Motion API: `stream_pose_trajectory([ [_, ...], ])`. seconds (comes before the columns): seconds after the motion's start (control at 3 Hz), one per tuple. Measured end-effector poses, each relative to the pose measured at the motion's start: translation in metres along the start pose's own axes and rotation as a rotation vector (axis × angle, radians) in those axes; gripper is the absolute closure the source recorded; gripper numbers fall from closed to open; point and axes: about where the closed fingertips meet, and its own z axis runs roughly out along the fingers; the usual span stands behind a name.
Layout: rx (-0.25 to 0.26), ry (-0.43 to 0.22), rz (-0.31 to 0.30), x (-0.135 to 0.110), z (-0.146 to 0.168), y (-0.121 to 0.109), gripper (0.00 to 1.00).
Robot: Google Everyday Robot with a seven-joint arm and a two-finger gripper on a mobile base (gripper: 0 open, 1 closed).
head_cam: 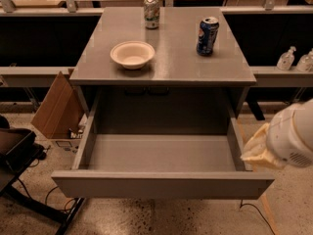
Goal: Close top drawer
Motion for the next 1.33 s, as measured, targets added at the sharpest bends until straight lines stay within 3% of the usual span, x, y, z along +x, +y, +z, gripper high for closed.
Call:
stream_pose_trajectory([
  [0.33,-0.032,0.008,0.036,0.030,0.071,0.033,0.95],
  [0.67,-0.099,0.028,0.056,0.069,0.129,0.077,1.00],
  [1.0,-0.129,0.019,0.078,0.092,0.172,0.101,1.00],
  [1.33,-0.115,0.004,0.084,0.103,0.202,0.095,1.00],
])
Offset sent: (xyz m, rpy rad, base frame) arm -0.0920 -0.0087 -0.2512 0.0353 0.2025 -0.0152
